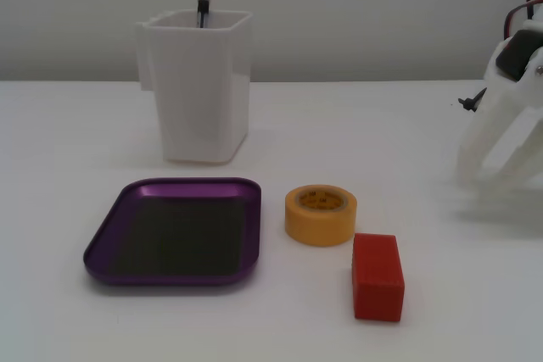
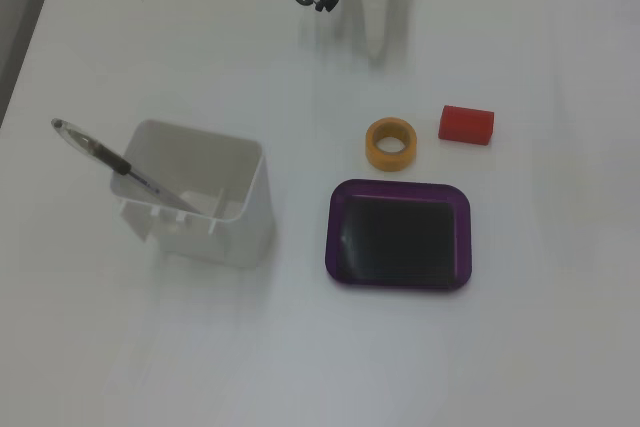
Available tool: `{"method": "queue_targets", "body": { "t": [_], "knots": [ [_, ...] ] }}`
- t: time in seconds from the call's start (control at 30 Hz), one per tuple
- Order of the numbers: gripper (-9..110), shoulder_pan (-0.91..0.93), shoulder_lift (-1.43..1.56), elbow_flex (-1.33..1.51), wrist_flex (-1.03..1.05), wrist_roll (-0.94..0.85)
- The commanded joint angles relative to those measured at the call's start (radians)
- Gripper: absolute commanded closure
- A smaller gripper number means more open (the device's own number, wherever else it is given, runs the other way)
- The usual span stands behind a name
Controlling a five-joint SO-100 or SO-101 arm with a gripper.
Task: Pick up the red cube and place it in the box.
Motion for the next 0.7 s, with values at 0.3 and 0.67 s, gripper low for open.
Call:
{"method": "queue_targets", "body": {
  "t": [0.3, 0.67],
  "knots": [
    [97, -0.008, 0.087, 0.003, -0.009, -0.009],
    [97, 0.002, 0.087, 0.002, -0.009, -0.012]
  ]
}}
